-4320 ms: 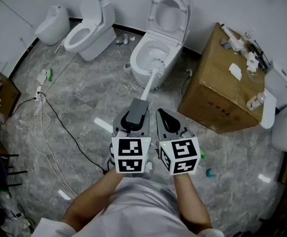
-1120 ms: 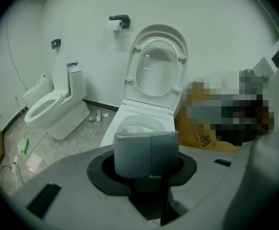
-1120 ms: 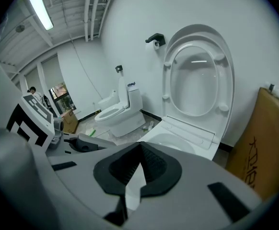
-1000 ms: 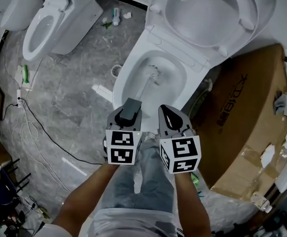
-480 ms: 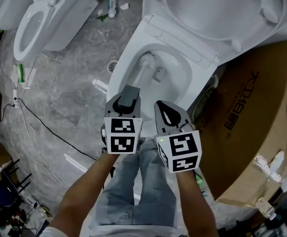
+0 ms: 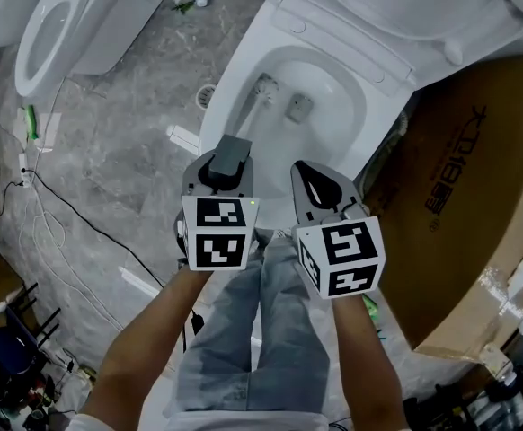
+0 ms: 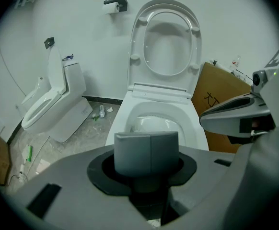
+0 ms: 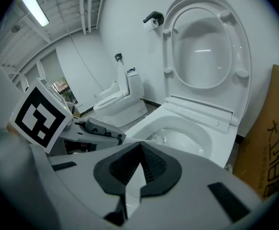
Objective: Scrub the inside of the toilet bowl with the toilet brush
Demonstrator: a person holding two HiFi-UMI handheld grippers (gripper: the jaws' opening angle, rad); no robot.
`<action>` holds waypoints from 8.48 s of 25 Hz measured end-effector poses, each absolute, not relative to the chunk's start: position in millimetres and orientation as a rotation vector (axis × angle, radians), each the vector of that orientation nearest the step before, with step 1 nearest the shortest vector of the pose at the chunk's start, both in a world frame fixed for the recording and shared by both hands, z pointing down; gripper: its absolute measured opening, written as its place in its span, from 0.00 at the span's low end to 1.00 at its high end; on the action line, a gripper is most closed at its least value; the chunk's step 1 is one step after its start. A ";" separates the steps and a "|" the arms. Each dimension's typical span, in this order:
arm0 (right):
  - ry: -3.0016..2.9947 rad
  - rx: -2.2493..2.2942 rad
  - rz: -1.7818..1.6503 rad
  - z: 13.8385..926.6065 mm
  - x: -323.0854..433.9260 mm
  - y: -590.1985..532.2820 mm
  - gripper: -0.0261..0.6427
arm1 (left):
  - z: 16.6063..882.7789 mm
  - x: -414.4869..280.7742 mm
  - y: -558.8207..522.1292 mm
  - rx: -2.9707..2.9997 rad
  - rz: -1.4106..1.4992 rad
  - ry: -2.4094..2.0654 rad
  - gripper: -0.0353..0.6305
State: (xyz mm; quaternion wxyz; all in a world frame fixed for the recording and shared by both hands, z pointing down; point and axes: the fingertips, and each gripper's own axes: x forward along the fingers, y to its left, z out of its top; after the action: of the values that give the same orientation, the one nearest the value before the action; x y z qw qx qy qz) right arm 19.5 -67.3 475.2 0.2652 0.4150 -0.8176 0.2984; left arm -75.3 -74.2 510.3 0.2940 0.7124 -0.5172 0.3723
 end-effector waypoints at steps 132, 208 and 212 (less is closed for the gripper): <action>-2.099 1.154 0.886 499.0 73.7 -104.0 0.04 | 502.1 -2.4 -152.5 1.953 1.087 -1.054 0.29; -2.029 1.263 0.916 496.8 66.9 -51.9 0.04 | 539.3 -5.1 -58.6 1.978 1.189 -0.875 0.29; -2.030 1.256 0.921 499.5 70.3 -56.1 0.04 | 541.1 2.2 -70.2 1.980 1.177 -0.883 0.29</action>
State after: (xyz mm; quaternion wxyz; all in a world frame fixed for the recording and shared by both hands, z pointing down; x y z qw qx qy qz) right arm 70.3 -56.1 499.5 0.2873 0.4703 -0.7600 0.3446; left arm 2.2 -70.2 541.1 0.3311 0.7573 -0.3378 0.4503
